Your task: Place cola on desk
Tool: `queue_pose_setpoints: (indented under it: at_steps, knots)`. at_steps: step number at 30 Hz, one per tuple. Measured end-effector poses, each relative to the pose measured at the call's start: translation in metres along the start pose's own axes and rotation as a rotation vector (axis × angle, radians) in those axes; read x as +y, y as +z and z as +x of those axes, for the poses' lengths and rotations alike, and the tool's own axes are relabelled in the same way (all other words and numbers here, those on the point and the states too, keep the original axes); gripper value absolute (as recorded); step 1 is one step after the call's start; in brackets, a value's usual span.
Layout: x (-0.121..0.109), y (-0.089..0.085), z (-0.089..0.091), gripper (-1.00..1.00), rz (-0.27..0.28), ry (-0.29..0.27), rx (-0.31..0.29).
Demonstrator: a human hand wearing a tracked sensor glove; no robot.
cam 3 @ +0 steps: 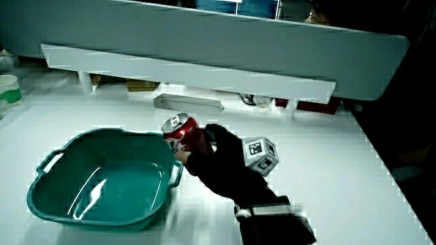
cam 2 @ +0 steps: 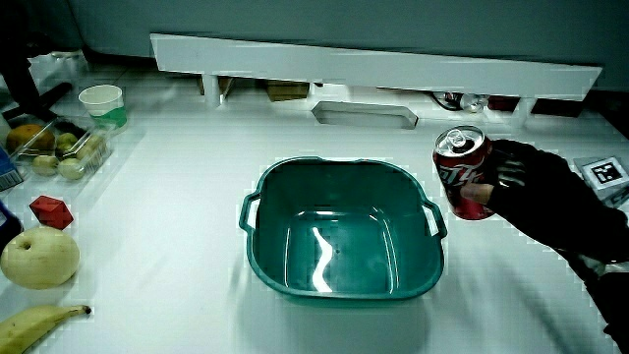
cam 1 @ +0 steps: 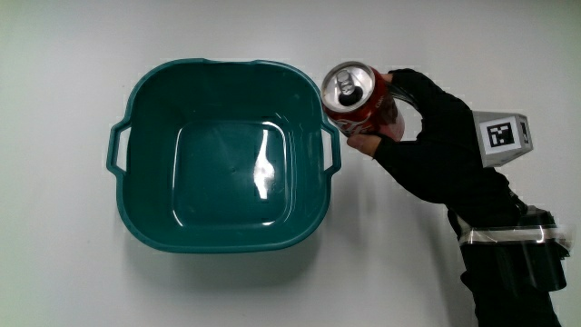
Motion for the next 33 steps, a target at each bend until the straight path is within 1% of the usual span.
queue_pose_setpoints:
  at_steps: [1,2,3,4,5,7,8,9,10,11,12,13,15,18,19,20,21,23,25,26,27,28,29,30,33]
  knots:
    - [-0.001,-0.001,0.005,0.0,0.005,-0.014,0.035]
    - [-0.002,-0.001,0.01,0.0,0.005,-0.036,0.035]
    - [-0.002,-0.001,0.016,0.0,0.008,-0.046,0.071]
    - [-0.003,-0.002,0.022,0.0,0.014,-0.057,0.061]
    - [-0.003,-0.004,0.028,0.0,0.017,-0.048,0.108]
    - [-0.004,-0.006,0.037,0.0,0.022,-0.073,0.148]
    - [-0.004,-0.008,0.043,0.0,0.021,-0.064,0.182]
    - [-0.004,-0.01,0.048,0.0,0.021,-0.086,0.172]
    - [-0.004,-0.013,0.055,0.0,0.021,-0.088,0.18]
    - [-0.004,-0.016,0.059,0.0,0.018,-0.096,0.208]
    - [-0.005,-0.019,0.063,0.0,0.01,-0.12,0.229]
    - [-0.005,-0.021,0.069,0.0,0.005,-0.142,0.229]
    - [-0.007,-0.026,0.079,0.0,0.003,-0.16,0.243]
    - [-0.009,-0.034,0.089,0.0,-0.008,-0.189,0.282]
    - [-0.01,-0.035,0.091,0.0,-0.011,-0.212,0.281]
    - [-0.01,-0.037,0.095,0.0,-0.008,-0.209,0.275]
    - [-0.011,-0.039,0.095,0.0,-0.015,-0.222,0.277]
    - [-0.012,-0.042,0.098,0.0,-0.025,-0.243,0.26]
    - [-0.013,-0.045,0.1,0.0,-0.025,-0.243,0.267]
    - [-0.013,-0.047,0.101,0.0,-0.03,-0.242,0.251]
    - [-0.014,-0.049,0.101,0.0,-0.035,-0.257,0.249]
    - [-0.014,-0.051,0.102,0.0,-0.036,-0.253,0.248]
    - [-0.015,-0.052,0.101,0.0,-0.046,-0.273,0.242]
    - [-0.016,-0.053,0.101,0.0,-0.039,-0.278,0.265]
    - [-0.016,-0.053,0.101,0.0,-0.038,-0.268,0.251]
